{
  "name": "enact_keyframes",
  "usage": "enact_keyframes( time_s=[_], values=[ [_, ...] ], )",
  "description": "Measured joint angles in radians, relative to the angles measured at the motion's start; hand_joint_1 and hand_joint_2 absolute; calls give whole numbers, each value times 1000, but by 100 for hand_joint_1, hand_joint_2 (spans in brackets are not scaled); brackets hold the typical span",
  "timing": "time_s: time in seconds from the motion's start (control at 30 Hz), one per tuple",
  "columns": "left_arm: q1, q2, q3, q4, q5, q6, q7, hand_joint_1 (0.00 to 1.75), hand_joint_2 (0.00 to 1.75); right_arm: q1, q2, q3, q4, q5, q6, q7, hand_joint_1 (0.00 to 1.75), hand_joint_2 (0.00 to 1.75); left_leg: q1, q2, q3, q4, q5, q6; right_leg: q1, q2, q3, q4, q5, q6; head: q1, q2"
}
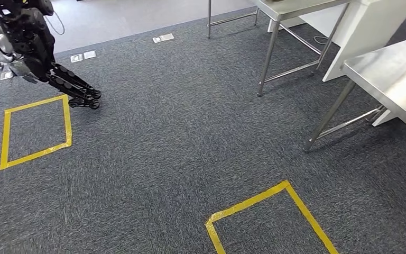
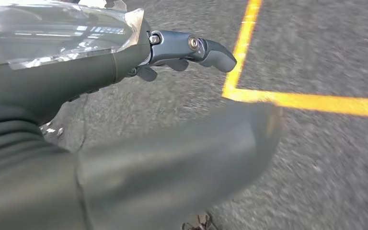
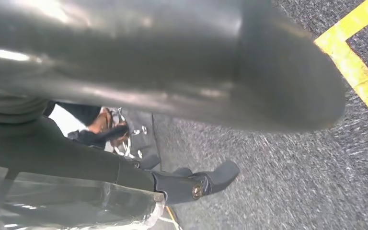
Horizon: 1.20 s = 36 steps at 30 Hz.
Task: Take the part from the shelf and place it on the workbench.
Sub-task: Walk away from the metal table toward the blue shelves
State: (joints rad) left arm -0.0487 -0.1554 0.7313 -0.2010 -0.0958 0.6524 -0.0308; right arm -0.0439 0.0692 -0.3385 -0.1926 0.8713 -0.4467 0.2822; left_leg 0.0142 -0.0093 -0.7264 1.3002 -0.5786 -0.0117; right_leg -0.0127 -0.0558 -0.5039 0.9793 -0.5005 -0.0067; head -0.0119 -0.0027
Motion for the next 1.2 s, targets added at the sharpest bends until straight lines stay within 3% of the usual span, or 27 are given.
enact_keyframes(
  time_s=[0.03, 0.1, 0.17, 0.2, 0.27, 0.3, 0.37, 0.43, 0.5, 0.53, 0.57, 0.63, 0.7, 0.77, 0.83, 0.9, 0.97, 1.0, 1.03, 1.07, 1.13, 1.2],
  values=[
    [1, 0, 0, 0, -2, 1, 0, 0, 175, -1, 0, 0, 0, 0, 0, 0, 0, 0, 3, 6, 21, -34, 22, -3, 0, -13, -2, 0, -1, 1, 0, 0],
    [-1, 1, 0, 0, -9, 2, -3, 0, 175, -1, 0, 0, 0, 0, 0, 1, 0, 0, 7, 47, 105, -177, 77, -4, 2, -38, 1, 1, -5, 7, -1, 0],
    [-6, 1, 0, 0, -15, 2, -7, 0, 175, -1, 0, 0, 0, 1, 0, 3, 0, 0, 3, 80, 162, -275, 105, 5, 9, -58, 6, 3, -11, 18, 2, 0],
    [-6, 1, 0, 0, -17, 2, -8, 0, 175, -2, 0, 0, 0, 2, 0, 5, 0, 0, -2, 82, 167, -288, 107, 12, 12, -68, 10, 3, -13, 24, 5, 0],
    [-3, 2, 0, 0, -19, 4, -10, 0, 175, -6, 0, 0, 0, 5, 0, 7, 0, 0, -7, 59, 164, -294, 114, 32, 12, -85, 16, 3, -14, 35, 8, 0],
    [-1, 2, 0, 0, -19, 5, -11, 0, 175, -8, 0, 0, 0, 7, 0, 7, 0, 0, -8, 49, 164, -299, 120, 42, 10, -76, 14, 12, -22, 39, 8, 0],
    [-2, 2, 0, 0, -21, 6, -12, 0, 175, -8, 2, 1, 0, 12, 0, 9, 0, 0, -5, 25, 163, -309, 132, 59, 4, -21, -23, 88, -65, 36, 11, 0],
    [-4, 4, 0, -1, -25, 6, -13, 0, 175, -3, 3, 1, 1, 16, 0, 12, 0, 0, -7, -3, 157, -309, 136, 65, 1, 35, -90, 229, -123, 28, 14, 0],
    [-3, 3, 0, 0, -29, 4, -12, 0, 175, 2, 3, 1, 1, 18, 0, 16, 0, 0, -11, -34, 155, -309, 138, 67, 2, 51, -130, 301, -136, 33, 14, 0],
    [-2, 3, 0, 0, -30, 3, -12, 0, 175, 3, 3, 1, 2, 19, 0, 18, 0, 0, -12, -49, 155, -309, 140, 66, 3, 55, -121, 277, -117, 40, 14, 0],
    [-1, 3, 0, 0, -31, 4, -12, 0, 175, 4, 3, 1, 2, 20, 0, 18, 0, 0, -12, -65, 156, -308, 141, 64, 2, 65, -93, 214, -85, 47, 14, 0],
    [-2, 4, 0, 0, -31, 5, -12, 0, 175, 4, 3, 2, 2, 20, 0, 20, 0, 0, -14, -91, 154, -306, 143, 58, -1, 112, -30, 69, -25, 52, 14, 0],
    [-2, 4, 0, 0, -33, 6, -11, 0, 175, 3, 3, 2, 2, 21, 0, 24, 0, 0, -14, -112, 150, -304, 146, 47, 1, 137, -7, 9, -3, 40, 13, 0],
    [0, 4, 0, 0, -34, 9, -9, 0, 175, 1, 3, 2, 2, 20, 0, 29, 0, 0, -12, -129, 143, -304, 149, 36, 3, 116, -4, 6, 3, 22, 12, 0],
    [0, 5, 0, 0, -36, 12, -8, 0, 175, -1, 3, 2, 2, 20, 0, 31, 0, 0, -11, -93, 123, -271, 126, 27, -1, 90, 0, 0, 10, 6, 10, 0],
    [-3, 5, 0, 0, -37, 15, -7, 0, 175, 2, 3, 2, 2, 20, 0, 31, 0, 0, -10, -30, 72, -163, 59, 20, -1, 61, -1, -2, 13, -4, 5, 0],
    [-4, 6, -1, 0, -38, 17, -7, 0, 175, 7, 4, 1, 2, 19, 0, 31, 0, 0, -5, -7, 11, -34, 1, 11, 3, 28, -3, -2, 12, -6, 3, 0],
    [-3, 6, -1, 0, -38, 17, -7, 0, 175, 8, 3, 1, 2, 18, 0, 31, 0, 0, -3, -2, 0, -7, -3, 7, 4, 12, -4, -2, 11, -6, 3, 0],
    [-1, 6, 0, 0, -38, 18, -7, 0, 175, 7, 3, 1, 2, 18, 0, 31, 0, 0, -1, 2, 10, -21, 11, 5, 4, -2, -5, -2, 11, -6, 3, 0],
    [0, 6, 0, 0, -38, 18, -8, 0, 175, 6, 4, 1, 2, 18, 0, 31, 0, 0, 1, 11, 42, -76, 40, 4, 4, -16, -5, -2, 9, -5, 3, 0],
    [-3, 7, 0, 0, -38, 18, -9, 0, 175, 5, 5, 1, 2, 18, -1, 31, 0, 0, 2, 61, 128, -220, 93, 8, 9, -39, -1, 0, 4, 1, 3, 0],
    [-7, 7, 0, 0, -38, 19, -12, 0, 175, 4, 5, 1, 2, 18, -2, 31, 0, 0, -3, 92, 170, -290, 108, 19, 15, -59, 7, 1, -4, 12, 6, 0]
  ],
)
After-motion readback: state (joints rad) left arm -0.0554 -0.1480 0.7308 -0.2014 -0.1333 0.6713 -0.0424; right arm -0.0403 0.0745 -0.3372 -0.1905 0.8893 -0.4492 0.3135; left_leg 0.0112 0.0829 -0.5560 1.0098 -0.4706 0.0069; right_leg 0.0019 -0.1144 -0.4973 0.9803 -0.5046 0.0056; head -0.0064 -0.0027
